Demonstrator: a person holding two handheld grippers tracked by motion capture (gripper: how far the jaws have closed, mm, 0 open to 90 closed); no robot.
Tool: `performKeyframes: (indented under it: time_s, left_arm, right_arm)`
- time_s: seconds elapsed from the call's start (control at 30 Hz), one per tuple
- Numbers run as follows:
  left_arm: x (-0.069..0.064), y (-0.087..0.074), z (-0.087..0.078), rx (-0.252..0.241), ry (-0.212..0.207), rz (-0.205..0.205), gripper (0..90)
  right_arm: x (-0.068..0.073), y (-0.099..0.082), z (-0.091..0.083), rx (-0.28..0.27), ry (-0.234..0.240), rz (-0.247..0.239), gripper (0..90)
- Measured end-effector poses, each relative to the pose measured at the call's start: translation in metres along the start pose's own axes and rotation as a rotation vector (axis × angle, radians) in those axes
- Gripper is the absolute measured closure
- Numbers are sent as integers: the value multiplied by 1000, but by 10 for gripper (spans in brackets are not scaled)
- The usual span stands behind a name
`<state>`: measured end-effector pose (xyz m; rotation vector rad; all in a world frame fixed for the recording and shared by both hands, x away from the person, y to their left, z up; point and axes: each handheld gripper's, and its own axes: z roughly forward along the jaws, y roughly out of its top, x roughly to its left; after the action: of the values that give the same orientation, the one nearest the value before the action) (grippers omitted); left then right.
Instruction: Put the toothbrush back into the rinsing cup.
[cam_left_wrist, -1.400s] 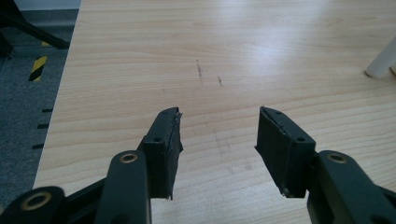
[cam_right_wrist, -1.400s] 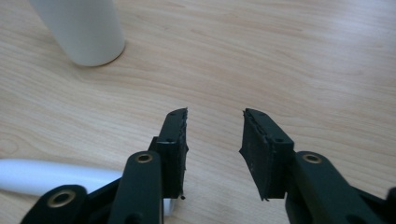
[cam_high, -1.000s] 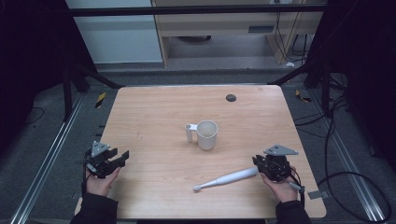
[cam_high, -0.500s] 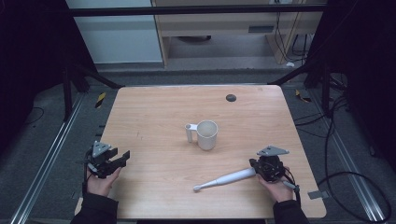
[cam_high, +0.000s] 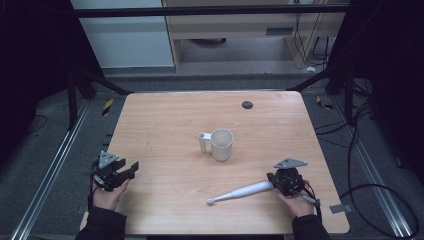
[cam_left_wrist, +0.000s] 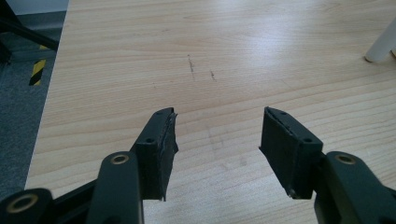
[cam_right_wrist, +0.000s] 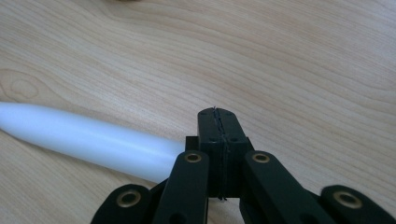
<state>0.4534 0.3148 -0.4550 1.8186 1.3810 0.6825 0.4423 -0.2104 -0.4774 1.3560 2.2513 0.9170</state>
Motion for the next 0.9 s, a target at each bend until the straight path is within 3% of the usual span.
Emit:
performKeyframes:
  time_s: [0.9]
  left_arm:
    - [0,-1,0,8,-2,0,440]
  right_arm:
    - [5,-15,-12,21,28,-7,900]
